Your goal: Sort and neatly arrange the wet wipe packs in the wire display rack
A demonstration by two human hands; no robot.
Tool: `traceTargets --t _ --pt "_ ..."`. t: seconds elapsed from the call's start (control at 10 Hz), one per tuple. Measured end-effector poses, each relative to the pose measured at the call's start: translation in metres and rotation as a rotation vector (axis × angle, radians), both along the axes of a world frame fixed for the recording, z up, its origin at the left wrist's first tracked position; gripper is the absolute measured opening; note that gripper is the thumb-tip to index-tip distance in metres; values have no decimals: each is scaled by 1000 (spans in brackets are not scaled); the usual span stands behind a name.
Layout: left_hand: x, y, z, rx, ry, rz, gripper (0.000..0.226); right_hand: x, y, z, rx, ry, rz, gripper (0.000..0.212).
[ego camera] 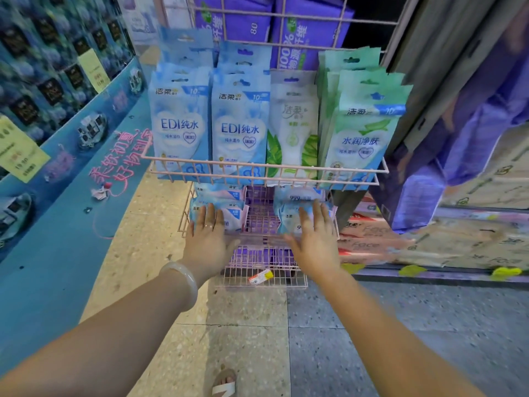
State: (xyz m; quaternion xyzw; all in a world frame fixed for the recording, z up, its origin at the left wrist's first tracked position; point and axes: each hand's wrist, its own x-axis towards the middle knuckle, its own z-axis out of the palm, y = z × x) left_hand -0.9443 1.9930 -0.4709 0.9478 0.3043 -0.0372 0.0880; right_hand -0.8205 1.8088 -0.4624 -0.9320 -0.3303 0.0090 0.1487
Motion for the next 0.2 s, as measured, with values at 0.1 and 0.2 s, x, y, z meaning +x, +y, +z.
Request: traceTargets --t 0.1,0.2 --pt "-3 -17 20 -58 -49 2 80 -26 -7 5 -12 220 61 56" --pt "-10 -33 48 -32 -190 -179 72 -49 -34 13 90 431 124 39"
